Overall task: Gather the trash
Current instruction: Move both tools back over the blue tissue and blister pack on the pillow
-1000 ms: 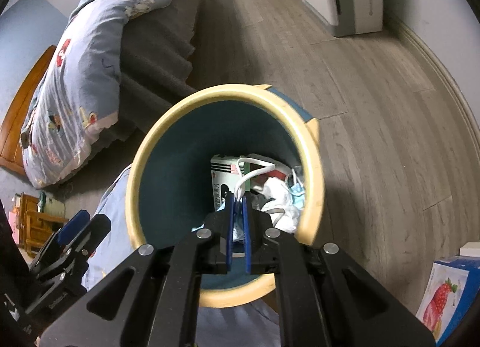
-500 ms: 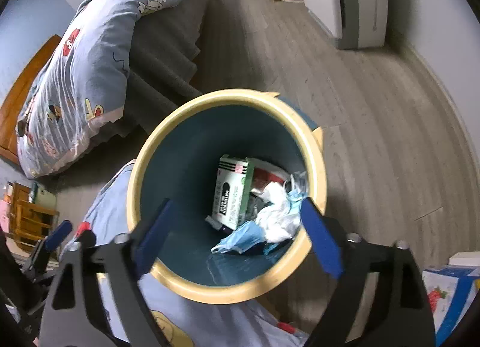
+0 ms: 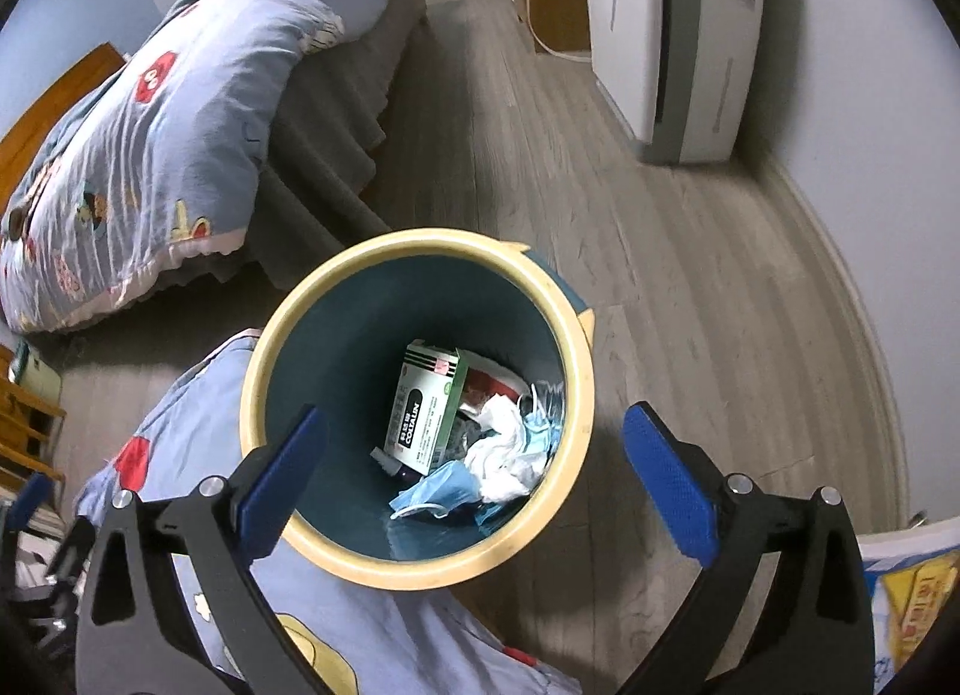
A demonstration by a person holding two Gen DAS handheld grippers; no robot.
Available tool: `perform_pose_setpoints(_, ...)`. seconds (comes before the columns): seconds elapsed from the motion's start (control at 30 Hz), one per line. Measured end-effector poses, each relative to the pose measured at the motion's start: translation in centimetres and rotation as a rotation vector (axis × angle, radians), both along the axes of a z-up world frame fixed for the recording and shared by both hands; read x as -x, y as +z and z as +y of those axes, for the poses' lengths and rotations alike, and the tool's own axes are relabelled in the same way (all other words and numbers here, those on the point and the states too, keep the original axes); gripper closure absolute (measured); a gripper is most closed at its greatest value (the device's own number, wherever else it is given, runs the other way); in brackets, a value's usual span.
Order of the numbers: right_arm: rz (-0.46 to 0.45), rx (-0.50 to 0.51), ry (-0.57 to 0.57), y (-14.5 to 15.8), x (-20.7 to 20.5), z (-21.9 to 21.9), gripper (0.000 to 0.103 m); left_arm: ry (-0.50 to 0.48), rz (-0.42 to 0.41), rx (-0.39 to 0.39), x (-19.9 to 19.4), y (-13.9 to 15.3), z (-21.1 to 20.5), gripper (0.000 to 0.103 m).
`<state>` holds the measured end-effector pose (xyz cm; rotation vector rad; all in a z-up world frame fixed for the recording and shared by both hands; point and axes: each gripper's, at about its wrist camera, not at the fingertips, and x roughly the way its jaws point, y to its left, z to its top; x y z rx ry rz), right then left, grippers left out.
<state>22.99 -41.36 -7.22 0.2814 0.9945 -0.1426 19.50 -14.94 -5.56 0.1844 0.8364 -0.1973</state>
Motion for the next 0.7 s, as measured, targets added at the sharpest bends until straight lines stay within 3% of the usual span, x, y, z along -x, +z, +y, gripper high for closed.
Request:
perform_pose_setpoints(0.23,-0.043,0.044,0.056,2.3,1.7,2.8,0.006,0.041,-0.020,0.000,5.1,2.1,4.4,0.006)
perform_pose_setpoints(0.43,-0.068,0.033,0.092,4.1,3.6,5.4,0.006,0.108,0.002,0.040,9.8,2.1,8.3,0.006)
perform_pose_setpoints(0.57,-0.073,-0.050,0.090,4.7,5.0,7.4,0.006,0.172,0.028,0.076,12.6,1.2,11.1,0.006)
perform_pose_setpoints(0.7,-0.066,-0.123,0.092,4.5,6.3,9.8,0.006,0.203,0.021,0.036,14.7,0.6,13.0,0.006)
